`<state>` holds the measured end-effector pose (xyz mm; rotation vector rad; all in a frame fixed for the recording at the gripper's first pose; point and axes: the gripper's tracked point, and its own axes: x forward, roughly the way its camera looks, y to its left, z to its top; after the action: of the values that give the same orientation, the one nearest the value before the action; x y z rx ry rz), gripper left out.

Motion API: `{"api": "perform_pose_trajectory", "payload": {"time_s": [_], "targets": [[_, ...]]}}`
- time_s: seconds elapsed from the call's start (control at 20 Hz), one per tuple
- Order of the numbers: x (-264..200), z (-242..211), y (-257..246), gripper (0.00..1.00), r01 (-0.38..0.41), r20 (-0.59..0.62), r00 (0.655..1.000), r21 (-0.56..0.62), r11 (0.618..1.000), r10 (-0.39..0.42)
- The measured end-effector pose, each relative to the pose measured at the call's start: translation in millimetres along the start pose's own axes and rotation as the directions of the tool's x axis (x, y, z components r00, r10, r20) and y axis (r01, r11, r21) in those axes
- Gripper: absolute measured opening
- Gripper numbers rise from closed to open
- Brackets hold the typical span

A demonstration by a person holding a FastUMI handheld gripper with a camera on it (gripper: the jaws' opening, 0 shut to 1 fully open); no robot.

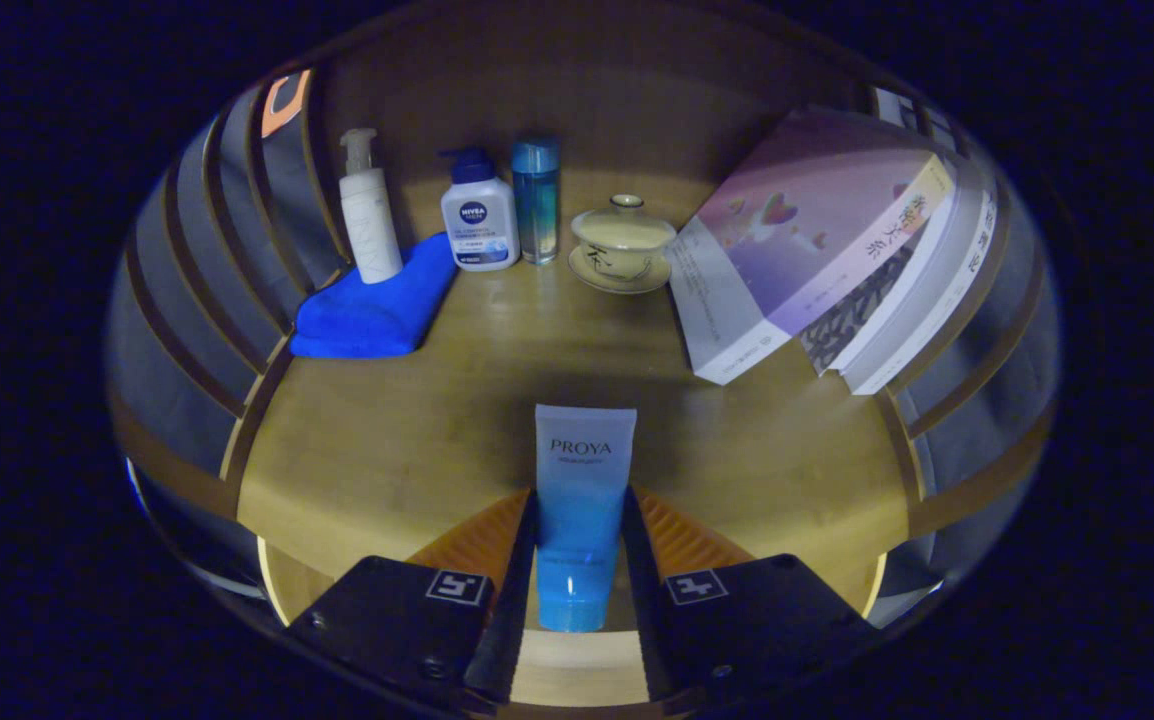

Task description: Pull open the drawer, take out the items inside it, and place them on the countertop above the cabinet.

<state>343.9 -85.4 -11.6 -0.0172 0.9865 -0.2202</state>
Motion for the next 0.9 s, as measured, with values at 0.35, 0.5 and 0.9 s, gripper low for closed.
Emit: {"api": "perform_pose_trajectory", "payload": {"time_s": [0.35,0.5,0.9], "targets": [[-29,-10,4,0.60,-0.032,0.067,0.997,0.001,1.000,0.031],[-53,-20,7,0.64,-0.054,0.114,0.992,-0.020,0.998,0.056],[-135,-67,19,0.80,-0.121,0.298,0.944,-0.075,0.990,0.138]]}}
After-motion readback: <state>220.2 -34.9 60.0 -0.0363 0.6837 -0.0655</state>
